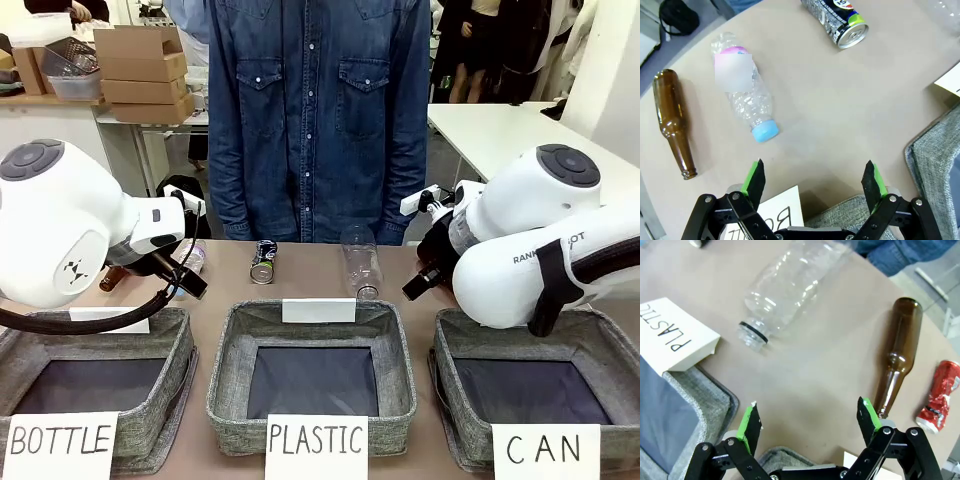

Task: Sort the can waste into the basket.
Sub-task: Pick up the can waste from the table and place it in the right Fabric basket.

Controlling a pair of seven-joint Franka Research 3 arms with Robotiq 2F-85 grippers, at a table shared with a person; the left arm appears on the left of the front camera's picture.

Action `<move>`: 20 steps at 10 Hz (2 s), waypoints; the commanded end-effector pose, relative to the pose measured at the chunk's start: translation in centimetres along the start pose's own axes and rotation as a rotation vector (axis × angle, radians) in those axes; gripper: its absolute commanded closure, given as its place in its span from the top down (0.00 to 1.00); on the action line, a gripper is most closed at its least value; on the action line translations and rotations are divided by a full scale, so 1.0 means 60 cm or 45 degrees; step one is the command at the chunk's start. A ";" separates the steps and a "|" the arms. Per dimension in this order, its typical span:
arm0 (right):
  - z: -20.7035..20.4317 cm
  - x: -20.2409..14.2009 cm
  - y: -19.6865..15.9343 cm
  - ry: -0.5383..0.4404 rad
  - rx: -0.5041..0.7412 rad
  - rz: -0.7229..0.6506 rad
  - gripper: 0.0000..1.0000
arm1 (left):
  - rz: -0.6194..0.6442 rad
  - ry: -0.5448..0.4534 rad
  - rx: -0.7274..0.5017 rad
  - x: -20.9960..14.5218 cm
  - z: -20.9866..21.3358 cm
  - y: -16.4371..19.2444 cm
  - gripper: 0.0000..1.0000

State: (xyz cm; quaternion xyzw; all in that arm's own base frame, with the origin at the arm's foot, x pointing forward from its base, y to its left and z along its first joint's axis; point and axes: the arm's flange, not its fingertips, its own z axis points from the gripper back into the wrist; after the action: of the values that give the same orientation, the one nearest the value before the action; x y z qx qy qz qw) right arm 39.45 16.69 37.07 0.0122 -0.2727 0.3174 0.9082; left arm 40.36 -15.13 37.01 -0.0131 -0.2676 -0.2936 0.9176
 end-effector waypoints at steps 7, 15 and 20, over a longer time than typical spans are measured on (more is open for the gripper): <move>0.000 0.000 0.000 -0.001 0.000 0.000 1.00 | 0.000 0.000 0.000 0.000 0.000 0.000 1.00; 0.251 0.051 0.047 -0.084 0.049 0.028 1.00 | -0.247 -0.150 0.102 0.057 0.259 -0.069 1.00; 0.307 0.027 0.018 0.033 0.509 -0.055 1.00 | -0.308 0.096 -0.429 0.028 0.352 -0.045 1.00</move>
State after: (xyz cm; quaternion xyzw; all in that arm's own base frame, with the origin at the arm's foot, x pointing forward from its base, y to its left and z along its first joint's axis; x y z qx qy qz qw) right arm 30.51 17.51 51.54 0.1037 -0.2335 0.3534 0.8999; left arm 30.73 -17.83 52.84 -0.0560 -0.2572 -0.4246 0.8662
